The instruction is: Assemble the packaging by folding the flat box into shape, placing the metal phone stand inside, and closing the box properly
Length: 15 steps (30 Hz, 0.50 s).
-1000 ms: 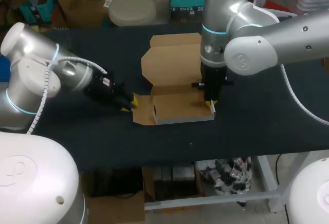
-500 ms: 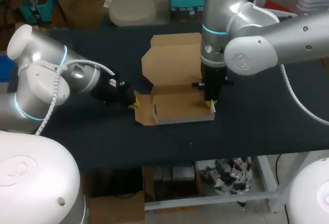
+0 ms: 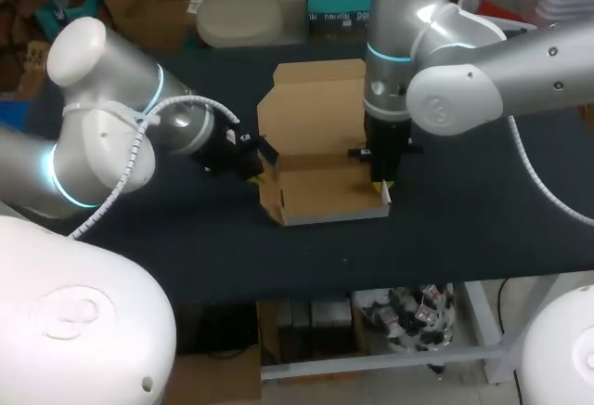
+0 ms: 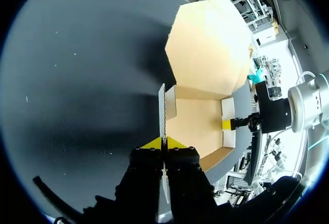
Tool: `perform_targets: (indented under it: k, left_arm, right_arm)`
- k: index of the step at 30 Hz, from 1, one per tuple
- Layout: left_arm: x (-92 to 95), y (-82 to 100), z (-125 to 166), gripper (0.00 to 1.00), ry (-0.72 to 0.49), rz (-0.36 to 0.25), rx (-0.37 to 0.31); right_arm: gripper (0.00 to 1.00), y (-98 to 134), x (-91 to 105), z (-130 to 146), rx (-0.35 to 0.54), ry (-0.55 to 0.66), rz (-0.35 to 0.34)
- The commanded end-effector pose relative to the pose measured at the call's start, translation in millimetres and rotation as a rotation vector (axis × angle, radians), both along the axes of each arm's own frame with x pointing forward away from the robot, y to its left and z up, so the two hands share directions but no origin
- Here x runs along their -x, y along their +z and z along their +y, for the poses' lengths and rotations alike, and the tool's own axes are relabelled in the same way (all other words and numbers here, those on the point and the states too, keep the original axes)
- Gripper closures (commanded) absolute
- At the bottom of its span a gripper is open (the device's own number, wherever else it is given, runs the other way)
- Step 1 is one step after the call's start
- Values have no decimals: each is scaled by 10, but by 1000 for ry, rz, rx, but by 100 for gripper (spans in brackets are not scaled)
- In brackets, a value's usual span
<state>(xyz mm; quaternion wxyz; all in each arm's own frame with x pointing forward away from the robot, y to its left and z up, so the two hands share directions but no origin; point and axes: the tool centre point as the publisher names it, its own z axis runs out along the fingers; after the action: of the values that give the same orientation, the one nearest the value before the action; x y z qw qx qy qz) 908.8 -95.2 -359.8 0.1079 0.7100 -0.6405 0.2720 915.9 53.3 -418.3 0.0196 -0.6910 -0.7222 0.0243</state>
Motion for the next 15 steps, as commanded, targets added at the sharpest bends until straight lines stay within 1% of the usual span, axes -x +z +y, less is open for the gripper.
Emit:
perform_targets:
  k: [1, 8, 11, 12, 15]
  left_arm:
    - [-21, -51, -177, 100, 42, 26, -197]
    - [-10, -7, -276, 100, 19, 43, -226]
    - [6, 16, -302, 100, 4, 50, -224]
    - [14, 23, -305, 98, -5, 53, -221]
    - [44, 55, -277, 77, -14, 50, -213]
  right_arm:
    - [100, 2, -4, 39, 2, 0, 3]
    - [100, 2, -4, 39, 2, 0, 3]
    - [100, 2, -4, 39, 2, 0, 3]
    - [100, 2, -4, 39, 2, 0, 3]
    - [100, 2, -4, 39, 2, 0, 3]
